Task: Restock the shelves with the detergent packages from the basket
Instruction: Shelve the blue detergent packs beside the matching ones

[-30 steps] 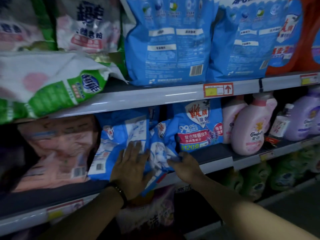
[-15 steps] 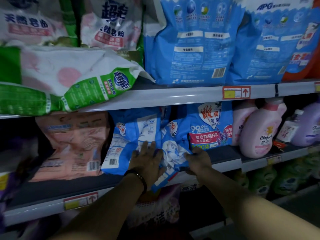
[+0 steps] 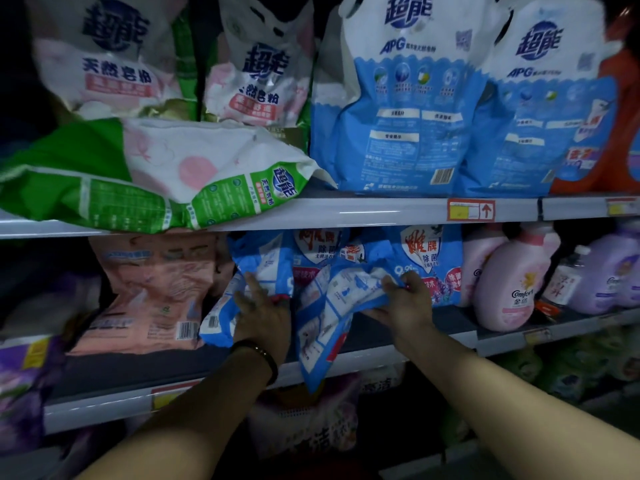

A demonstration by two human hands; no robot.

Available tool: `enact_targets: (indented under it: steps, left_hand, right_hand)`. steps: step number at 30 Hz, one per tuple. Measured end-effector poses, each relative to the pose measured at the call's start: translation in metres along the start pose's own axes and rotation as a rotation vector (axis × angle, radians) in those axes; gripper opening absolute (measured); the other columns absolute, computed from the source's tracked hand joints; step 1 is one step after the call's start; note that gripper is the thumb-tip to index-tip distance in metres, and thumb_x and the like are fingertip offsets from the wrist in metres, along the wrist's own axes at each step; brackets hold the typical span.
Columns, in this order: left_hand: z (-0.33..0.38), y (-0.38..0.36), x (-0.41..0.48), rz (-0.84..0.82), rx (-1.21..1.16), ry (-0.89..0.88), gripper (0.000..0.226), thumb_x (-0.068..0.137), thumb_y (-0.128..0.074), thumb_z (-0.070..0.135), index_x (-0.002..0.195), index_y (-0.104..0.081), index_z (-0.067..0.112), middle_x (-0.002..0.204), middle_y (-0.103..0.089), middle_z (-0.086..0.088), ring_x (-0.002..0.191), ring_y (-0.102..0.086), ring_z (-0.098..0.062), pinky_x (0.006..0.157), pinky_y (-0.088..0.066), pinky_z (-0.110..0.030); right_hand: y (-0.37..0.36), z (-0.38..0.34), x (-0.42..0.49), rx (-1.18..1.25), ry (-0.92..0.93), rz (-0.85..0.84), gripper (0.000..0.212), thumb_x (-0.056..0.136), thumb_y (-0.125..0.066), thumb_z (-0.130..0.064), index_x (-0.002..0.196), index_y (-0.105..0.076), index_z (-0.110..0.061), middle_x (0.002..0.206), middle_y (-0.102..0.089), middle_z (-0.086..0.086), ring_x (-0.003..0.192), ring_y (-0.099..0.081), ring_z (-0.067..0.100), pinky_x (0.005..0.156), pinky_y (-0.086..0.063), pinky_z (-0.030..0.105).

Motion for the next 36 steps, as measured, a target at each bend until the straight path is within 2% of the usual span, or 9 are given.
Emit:
enact_targets:
  steps: [4,11,16,19,23,26,29,33,36]
  left_hand:
    - [-0.021,0.01,0.003,0.006,-0.217,-0.052,0.044,0.1,-0.046,0.026,0.143,-0.054,0.018,0.151,-0.048,-0.028,0.151,-0.026,-0.048,0.111,-0.042,-0.05]
    - [-0.046,0.018,0.0,0.148,-0.799,-0.198,0.04,0.089,-0.07,0.009,0.127,-0.073,0.02,0.149,-0.058,-0.019,0.144,-0.051,-0.031,0.114,-0.048,-0.038]
    - [-0.075,0.029,0.002,0.227,-0.86,-0.027,0.04,0.086,-0.058,-0.002,0.117,-0.077,0.015,0.125,-0.074,-0.018,0.118,-0.068,-0.039,0.105,-0.054,-0.039]
    - [-0.109,0.033,0.006,0.269,-0.893,0.109,0.037,0.088,-0.056,-0.005,0.114,-0.077,0.012,0.125,-0.072,-0.021,0.131,-0.059,-0.039,0.113,-0.044,-0.037]
    - [-0.141,0.03,0.003,0.27,-0.811,0.136,0.041,0.089,-0.052,-0.003,0.116,-0.075,0.018,0.135,-0.066,-0.021,0.142,-0.051,-0.037,0.116,-0.044,-0.041]
    - [-0.151,0.033,-0.014,0.229,-0.491,0.122,0.036,0.097,-0.048,0.047,0.129,-0.062,0.042,0.158,-0.05,-0.009,0.135,-0.056,-0.04,0.105,-0.049,-0.05]
    - [-0.159,0.037,-0.028,0.227,-0.101,0.149,0.068,0.079,-0.041,0.09,0.132,-0.058,0.053,0.152,-0.055,-0.002,0.122,-0.057,-0.044,0.093,-0.045,-0.055]
    - [-0.18,0.038,-0.033,0.31,0.114,0.197,0.071,0.075,-0.05,0.089,0.122,-0.07,0.04,0.122,-0.063,-0.004,0.11,-0.053,-0.04,0.086,-0.039,-0.053]
    - [-0.209,0.019,-0.04,0.234,0.056,0.305,0.06,0.082,-0.063,0.073,0.111,-0.077,0.023,0.121,-0.063,-0.012,0.109,-0.053,-0.043,0.089,-0.042,-0.055]
  right_hand:
    - [-0.017,-0.029,-0.01,0.227,0.021,0.068,0.014,0.108,-0.057,-0.008,0.121,-0.052,-0.01,0.128,-0.063,0.022,0.108,-0.073,0.041,0.067,-0.068,0.047]
    - [-0.066,-0.027,-0.031,0.505,0.003,-0.019,0.035,0.106,-0.06,-0.006,0.139,-0.049,-0.01,0.131,-0.061,0.02,0.111,-0.072,0.04,0.09,-0.064,0.056]
    - [-0.127,0.015,-0.038,0.206,0.028,-0.237,0.015,0.106,-0.058,-0.005,0.1,-0.05,-0.016,0.108,-0.055,0.006,0.096,-0.063,0.022,0.085,-0.062,0.036]
    - [-0.152,0.033,-0.043,-0.113,0.111,-0.376,0.019,0.106,-0.061,-0.01,0.107,-0.057,-0.028,0.117,-0.058,-0.001,0.109,-0.059,0.021,0.1,-0.055,0.044]
    - [-0.17,0.063,-0.048,-0.428,0.064,-0.66,0.079,0.1,-0.071,-0.011,0.162,-0.034,-0.041,0.153,-0.037,-0.013,0.134,-0.041,0.01,0.12,-0.041,0.045]
    - [-0.165,0.073,-0.048,-0.75,0.259,-0.701,0.08,0.102,-0.068,-0.016,0.167,-0.025,-0.034,0.175,-0.015,-0.008,0.16,-0.018,0.015,0.131,-0.025,0.041]
    - [-0.145,0.085,-0.047,-1.002,0.421,-0.698,0.074,0.102,-0.068,-0.021,0.165,-0.031,-0.028,0.177,-0.005,-0.007,0.163,-0.006,0.014,0.131,-0.019,0.032]
    - [-0.111,0.087,-0.042,-1.155,0.646,-0.526,0.059,0.098,-0.069,-0.026,0.153,-0.047,-0.031,0.172,-0.014,-0.004,0.159,-0.022,0.022,0.125,-0.034,0.034]
    - [-0.084,0.08,-0.026,-1.256,0.612,-0.269,0.074,0.084,-0.076,-0.049,0.149,-0.045,-0.031,0.161,-0.03,0.005,0.148,-0.036,0.03,0.12,-0.04,0.047]
Point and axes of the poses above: each hand's wrist, its own x-axis towards the middle knuckle, its own y-axis out of the back of the hand, z = x × y, the point moved 5 cm from there along x, towards the middle knuckle
